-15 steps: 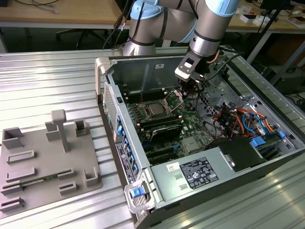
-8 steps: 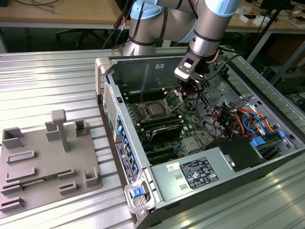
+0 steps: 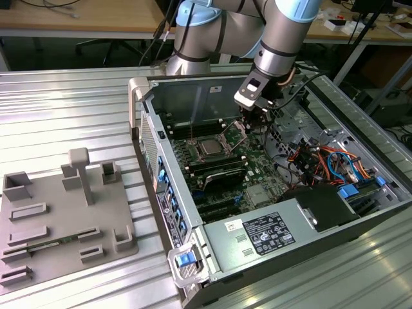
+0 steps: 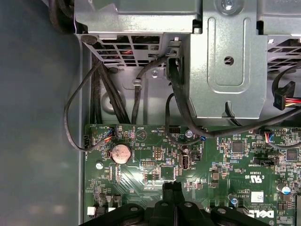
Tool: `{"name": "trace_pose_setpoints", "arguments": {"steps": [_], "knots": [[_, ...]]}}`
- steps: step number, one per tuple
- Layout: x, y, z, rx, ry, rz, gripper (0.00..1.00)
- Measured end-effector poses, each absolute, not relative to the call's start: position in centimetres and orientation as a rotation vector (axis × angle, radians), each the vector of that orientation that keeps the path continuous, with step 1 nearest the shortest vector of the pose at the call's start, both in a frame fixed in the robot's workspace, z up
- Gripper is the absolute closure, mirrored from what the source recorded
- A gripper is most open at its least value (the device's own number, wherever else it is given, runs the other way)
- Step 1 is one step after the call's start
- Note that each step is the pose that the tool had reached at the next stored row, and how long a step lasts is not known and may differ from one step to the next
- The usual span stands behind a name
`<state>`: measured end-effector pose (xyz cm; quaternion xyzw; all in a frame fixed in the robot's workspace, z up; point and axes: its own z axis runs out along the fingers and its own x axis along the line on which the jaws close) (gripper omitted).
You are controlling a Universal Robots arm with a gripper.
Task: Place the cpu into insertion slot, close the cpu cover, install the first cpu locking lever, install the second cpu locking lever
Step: 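Close the cpu cover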
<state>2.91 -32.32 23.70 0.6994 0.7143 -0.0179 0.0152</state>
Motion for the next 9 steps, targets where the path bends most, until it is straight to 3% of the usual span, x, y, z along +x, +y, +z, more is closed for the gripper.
{"name": "trace_pose_setpoints", "arguments": {"steps": [9], "knots": [[2.57, -32.32, 23.70, 2.176, 2.223, -0.056, 0.89]]}}
